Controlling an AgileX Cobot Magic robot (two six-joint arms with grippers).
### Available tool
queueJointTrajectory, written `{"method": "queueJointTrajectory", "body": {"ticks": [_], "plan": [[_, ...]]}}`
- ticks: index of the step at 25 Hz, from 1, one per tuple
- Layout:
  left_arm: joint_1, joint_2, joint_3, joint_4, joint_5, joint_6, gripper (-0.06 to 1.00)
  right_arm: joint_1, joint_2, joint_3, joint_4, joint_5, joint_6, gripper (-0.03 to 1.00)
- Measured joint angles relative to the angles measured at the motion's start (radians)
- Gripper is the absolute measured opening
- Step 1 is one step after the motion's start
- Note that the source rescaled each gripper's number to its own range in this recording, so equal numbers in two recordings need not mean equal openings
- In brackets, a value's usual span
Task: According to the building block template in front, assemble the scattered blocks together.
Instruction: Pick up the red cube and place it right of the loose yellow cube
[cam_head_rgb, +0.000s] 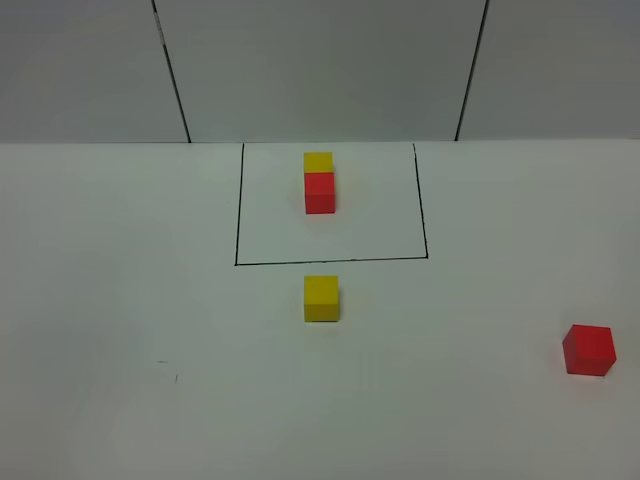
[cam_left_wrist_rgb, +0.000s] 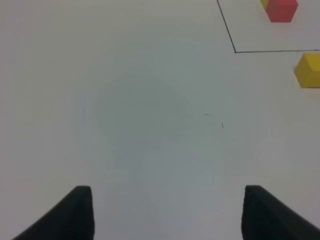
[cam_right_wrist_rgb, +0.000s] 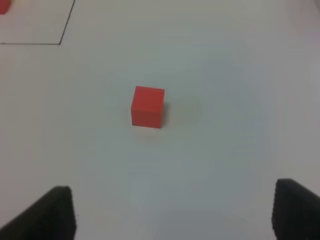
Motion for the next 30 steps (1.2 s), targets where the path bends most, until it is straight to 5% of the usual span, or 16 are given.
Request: {"method": "queueJointTrajectory", "body": {"ticks": [24,30], "plan": [[0.0,0.0,0.0,0.0,-0.001,-0.001,0.4,0.0,0.005,0.0,0.0,0.0,0.012,0.64],[0.0,0.0,0.0,0.0,-0.001,-0.001,0.4,0.0,0.266,-0.108,0.046,0.034,0.019,0.8]]}}
